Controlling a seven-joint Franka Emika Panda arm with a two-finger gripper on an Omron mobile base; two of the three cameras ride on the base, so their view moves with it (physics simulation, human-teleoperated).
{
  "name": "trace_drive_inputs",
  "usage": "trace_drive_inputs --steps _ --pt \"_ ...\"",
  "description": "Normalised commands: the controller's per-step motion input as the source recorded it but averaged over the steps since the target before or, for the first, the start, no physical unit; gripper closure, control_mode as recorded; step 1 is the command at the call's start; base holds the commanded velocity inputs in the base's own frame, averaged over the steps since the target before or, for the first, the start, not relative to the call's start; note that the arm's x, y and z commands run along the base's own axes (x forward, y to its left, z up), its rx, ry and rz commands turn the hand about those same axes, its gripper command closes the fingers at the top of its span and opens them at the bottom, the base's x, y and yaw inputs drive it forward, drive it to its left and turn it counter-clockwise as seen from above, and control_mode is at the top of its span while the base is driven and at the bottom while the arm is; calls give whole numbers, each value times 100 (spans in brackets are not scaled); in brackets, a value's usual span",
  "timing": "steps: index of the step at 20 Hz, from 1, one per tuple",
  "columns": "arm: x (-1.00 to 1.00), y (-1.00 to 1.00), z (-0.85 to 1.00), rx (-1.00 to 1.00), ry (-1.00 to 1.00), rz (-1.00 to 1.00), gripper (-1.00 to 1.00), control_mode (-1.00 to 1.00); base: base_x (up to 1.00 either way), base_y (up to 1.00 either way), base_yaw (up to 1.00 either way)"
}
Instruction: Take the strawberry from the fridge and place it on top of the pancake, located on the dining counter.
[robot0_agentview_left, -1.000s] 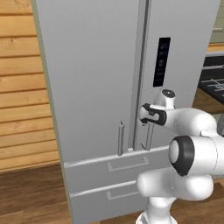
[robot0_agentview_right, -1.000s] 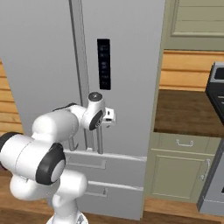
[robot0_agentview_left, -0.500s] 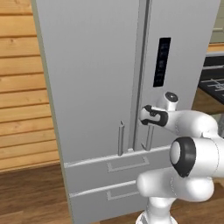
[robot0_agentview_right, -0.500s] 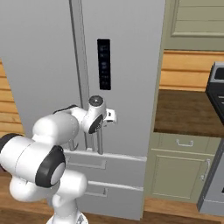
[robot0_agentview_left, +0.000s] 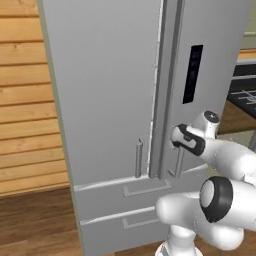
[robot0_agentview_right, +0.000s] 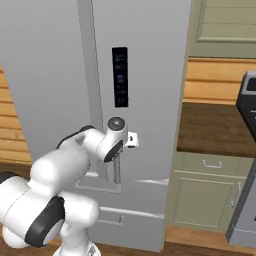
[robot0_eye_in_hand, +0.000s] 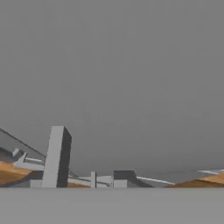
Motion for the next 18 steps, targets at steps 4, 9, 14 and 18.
trace_drive_inputs --steps 4,9,14,18 --pt "-99 -100 0 0 -8 0 100 -100 0 0 0" --pt "-70 -89 0 1 -7 0 100 -100 0 0 0" --pt "-14 -40 27 -1 -15 5 -100 -100 0 0 0" --pt "0 -17 61 -7 -10 5 -100 -100 0 0 0"
